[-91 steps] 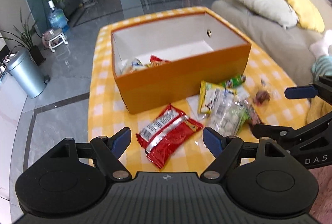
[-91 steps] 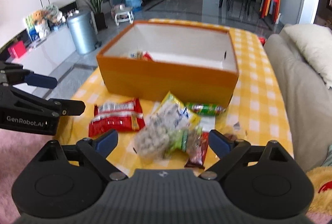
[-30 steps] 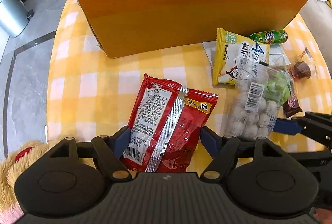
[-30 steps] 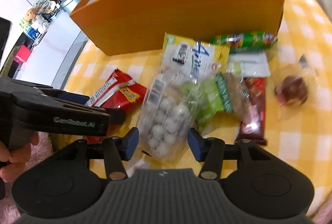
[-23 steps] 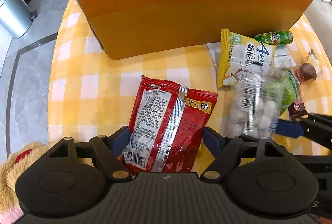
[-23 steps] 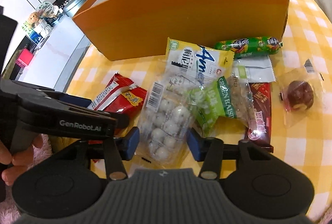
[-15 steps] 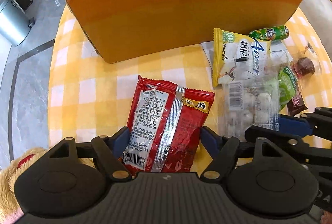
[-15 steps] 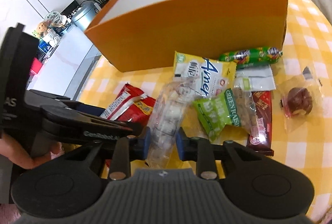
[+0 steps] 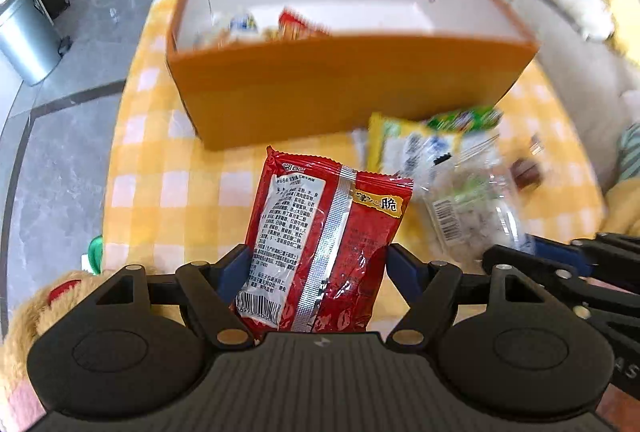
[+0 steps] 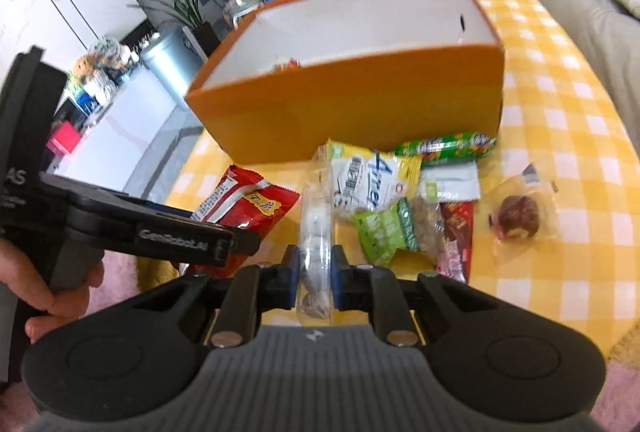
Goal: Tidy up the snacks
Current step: 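Carry the red packet and clear ball bag into the box, then open both grippers to drop the packets and lift out of the box, then move both grippers toward the green snack pack and clear treat bag, then grasp the green snack pack with the left gripper while the right grasps the clear treat bag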
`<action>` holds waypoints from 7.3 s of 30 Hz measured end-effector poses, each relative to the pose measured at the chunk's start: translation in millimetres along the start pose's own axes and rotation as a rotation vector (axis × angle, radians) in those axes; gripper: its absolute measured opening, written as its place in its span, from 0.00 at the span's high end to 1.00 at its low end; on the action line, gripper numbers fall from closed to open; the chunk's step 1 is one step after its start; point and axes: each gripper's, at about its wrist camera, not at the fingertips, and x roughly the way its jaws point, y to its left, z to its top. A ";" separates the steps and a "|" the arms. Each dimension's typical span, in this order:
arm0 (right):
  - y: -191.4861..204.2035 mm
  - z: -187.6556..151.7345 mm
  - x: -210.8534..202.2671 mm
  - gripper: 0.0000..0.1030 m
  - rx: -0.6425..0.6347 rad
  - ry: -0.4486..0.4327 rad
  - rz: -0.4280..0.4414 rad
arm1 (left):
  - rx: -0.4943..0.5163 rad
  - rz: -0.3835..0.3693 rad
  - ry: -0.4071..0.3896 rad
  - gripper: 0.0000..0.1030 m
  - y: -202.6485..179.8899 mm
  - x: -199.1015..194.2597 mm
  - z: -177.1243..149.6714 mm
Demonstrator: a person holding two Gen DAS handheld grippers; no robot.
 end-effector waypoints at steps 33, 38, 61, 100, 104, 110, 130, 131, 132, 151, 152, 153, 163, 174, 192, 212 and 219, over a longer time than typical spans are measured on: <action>-14.1 144.6 -49.5 0.88 -0.142 -0.228 -0.132 | 0.041 -0.038 -0.277 0.17 -43.4 -58.1 114.1; -29.3 164.5 -14.8 0.88 -0.156 -0.124 -0.151 | -0.003 -0.032 -0.209 0.17 -39.0 -24.5 135.0; -24.5 196.2 84.7 0.90 -0.280 0.119 -0.155 | -0.086 0.002 0.019 0.17 -6.0 65.5 159.9; -37.5 207.1 132.5 0.80 -0.170 0.227 -0.208 | -0.063 0.038 -0.035 0.13 12.7 56.0 153.4; -27.8 204.2 127.8 0.49 -0.237 0.185 -0.267 | -0.073 0.046 -0.064 0.12 16.3 45.1 154.5; -24.6 201.6 114.6 0.30 -0.263 0.144 -0.293 | -0.077 0.058 -0.083 0.12 18.7 33.9 149.2; 10.4 161.4 12.7 0.11 -0.322 -0.123 -0.277 | -0.046 0.052 -0.339 0.12 -0.1 -56.2 94.8; 12.1 156.6 3.5 0.11 -0.317 -0.147 -0.261 | -0.043 0.060 -0.363 0.12 -1.9 -61.6 89.3; 13.5 152.2 -4.9 0.11 -0.311 -0.168 -0.246 | -0.043 0.067 -0.384 0.12 -2.9 -67.0 84.1; 16.2 28.2 -95.6 0.11 -0.214 -0.374 -0.239 | 0.055 0.093 -0.594 0.17 -48.6 -111.0 -11.6; 14.5 20.9 -97.0 0.11 -0.210 -0.375 -0.244 | 0.055 0.093 -0.589 0.17 -50.8 -108.7 -15.0; 12.4 15.5 -97.0 0.11 -0.206 -0.374 -0.251 | 0.050 0.090 -0.576 0.17 -52.0 -105.5 -16.7; -28.1 -23.2 -80.2 0.12 -0.065 -0.193 -0.262 | 0.064 -0.032 -0.342 0.17 -68.6 -68.3 -34.7; -50.6 -19.2 -38.4 0.28 -0.043 -0.104 -0.298 | 0.043 -0.070 -0.215 0.18 -69.9 -18.9 -21.5; -88.7 6.2 29.4 0.44 -0.174 -0.028 -0.364 | -0.268 -0.132 -0.059 0.18 -74.6 50.6 -2.4; -92.3 6.0 46.8 0.49 -0.213 -0.019 -0.372 | -0.309 -0.125 0.022 0.29 -79.3 79.6 2.5; -89.7 6.2 47.3 0.56 -0.229 -0.013 -0.375 | -0.306 -0.145 0.031 0.45 -77.6 76.8 2.0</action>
